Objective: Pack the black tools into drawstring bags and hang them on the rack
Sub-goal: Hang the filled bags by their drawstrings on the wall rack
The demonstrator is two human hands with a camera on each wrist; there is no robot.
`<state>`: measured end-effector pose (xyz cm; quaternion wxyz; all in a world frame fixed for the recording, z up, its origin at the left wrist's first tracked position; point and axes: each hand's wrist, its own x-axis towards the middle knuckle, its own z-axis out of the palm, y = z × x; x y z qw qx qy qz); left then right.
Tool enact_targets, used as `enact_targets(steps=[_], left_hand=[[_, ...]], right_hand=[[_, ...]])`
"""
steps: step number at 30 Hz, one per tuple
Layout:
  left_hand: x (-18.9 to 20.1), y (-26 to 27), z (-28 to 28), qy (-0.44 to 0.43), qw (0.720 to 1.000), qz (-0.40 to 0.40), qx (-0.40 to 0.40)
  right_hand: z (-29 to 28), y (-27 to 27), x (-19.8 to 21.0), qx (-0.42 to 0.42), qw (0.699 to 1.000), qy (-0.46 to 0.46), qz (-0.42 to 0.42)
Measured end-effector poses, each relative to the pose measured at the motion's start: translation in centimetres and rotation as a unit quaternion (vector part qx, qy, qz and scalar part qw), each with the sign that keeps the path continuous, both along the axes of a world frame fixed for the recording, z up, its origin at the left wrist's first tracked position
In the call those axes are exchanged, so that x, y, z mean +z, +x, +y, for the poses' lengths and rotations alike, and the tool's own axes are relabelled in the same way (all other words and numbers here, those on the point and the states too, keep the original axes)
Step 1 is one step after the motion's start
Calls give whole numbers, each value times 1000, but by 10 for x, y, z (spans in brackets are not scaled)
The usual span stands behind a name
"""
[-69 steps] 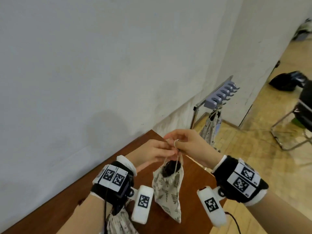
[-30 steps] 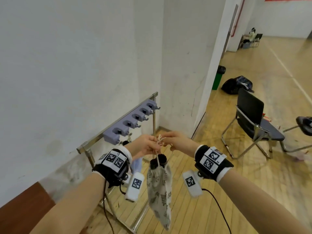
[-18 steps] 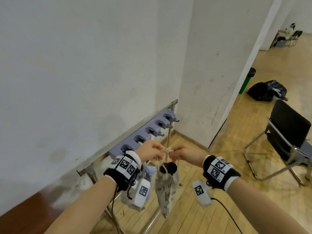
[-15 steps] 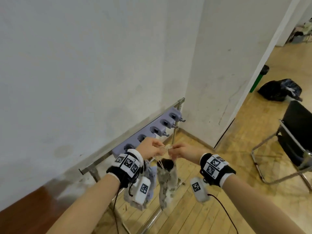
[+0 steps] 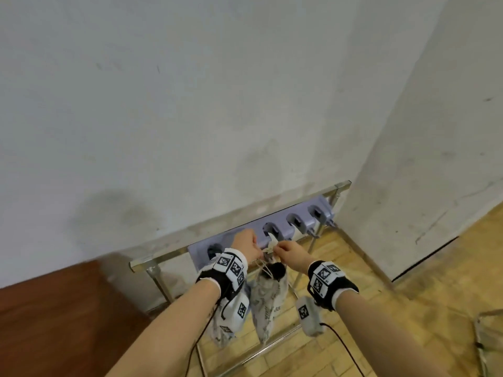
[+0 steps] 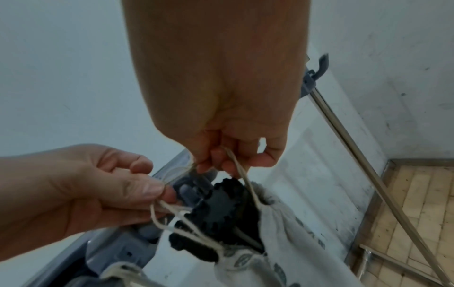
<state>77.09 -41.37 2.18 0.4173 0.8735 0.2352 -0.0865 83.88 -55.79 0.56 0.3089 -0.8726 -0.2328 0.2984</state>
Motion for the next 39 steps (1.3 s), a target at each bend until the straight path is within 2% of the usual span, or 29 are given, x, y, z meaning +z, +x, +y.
enact_targets(steps=[5, 9, 13, 17, 22, 25, 31, 36, 39], left_hand=[[-13, 13, -18, 109, 993, 40, 24], [-21, 8, -27, 134, 989, 59, 10], [-21, 10, -24, 122, 991, 56, 7], [-9, 0, -22, 63, 997, 41, -1], [8, -18, 1, 22, 999, 38, 3], [13, -37, 16, -32, 999, 17, 3], [32, -96, 46, -56, 997, -23, -38], [46, -171, 69, -78, 990, -32, -114], [49, -212, 78, -78, 988, -40, -129]], right_hand=[[0, 14, -25, 24, 1000, -4, 3], [1, 14, -48, 32, 999, 4, 41], [9, 14, -56, 36, 997, 14, 67], [8, 15, -45, 48, 997, -3, 53], [6, 13, -16, -23, 998, 33, 57], [4, 0, 5, -76, 993, 69, 58], [-2, -65, 32, -161, 983, 81, 15], [4, -158, 52, -244, 963, 110, 0], [7, -219, 65, -256, 960, 108, -19]])
